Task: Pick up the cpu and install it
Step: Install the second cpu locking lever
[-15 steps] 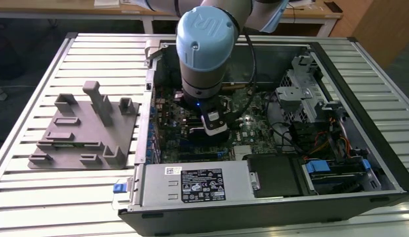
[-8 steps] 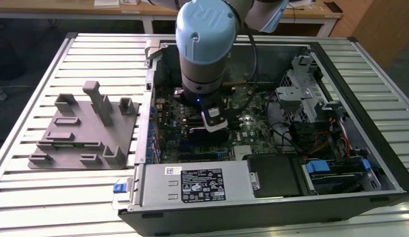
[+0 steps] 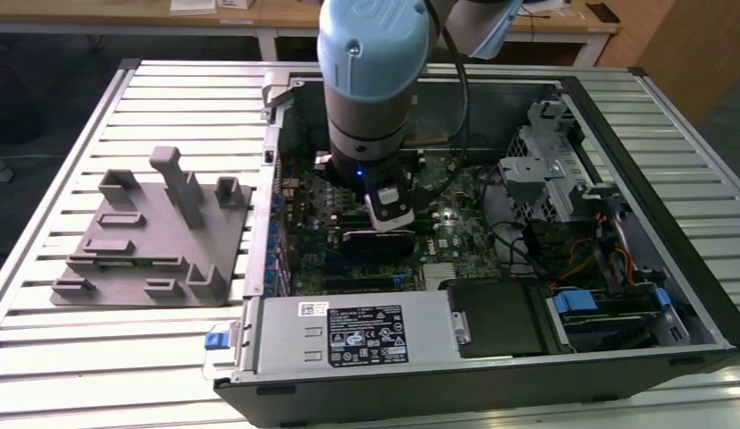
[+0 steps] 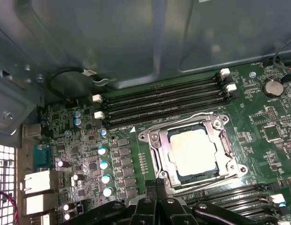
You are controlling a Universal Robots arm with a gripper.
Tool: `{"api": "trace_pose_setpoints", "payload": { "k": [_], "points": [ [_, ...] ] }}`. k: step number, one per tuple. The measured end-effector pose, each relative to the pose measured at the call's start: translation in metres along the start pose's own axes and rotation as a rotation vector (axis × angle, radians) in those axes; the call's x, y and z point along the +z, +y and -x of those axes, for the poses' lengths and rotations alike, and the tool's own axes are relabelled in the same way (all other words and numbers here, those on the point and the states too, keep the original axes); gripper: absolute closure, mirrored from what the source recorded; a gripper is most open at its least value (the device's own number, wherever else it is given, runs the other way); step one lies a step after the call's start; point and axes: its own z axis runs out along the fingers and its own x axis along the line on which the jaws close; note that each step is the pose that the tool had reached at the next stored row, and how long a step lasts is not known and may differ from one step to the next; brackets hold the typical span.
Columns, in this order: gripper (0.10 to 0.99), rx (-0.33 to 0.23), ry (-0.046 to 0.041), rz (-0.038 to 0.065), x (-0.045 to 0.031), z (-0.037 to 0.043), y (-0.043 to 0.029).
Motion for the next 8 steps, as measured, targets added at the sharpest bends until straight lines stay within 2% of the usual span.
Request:
{"api": "trace_pose_setpoints", "payload": {
  "k": [8],
  "points": [
    [0.980, 0.000, -0.0016, -0.007, -0.0001, 0.0010, 0.0003]
  ]
}}
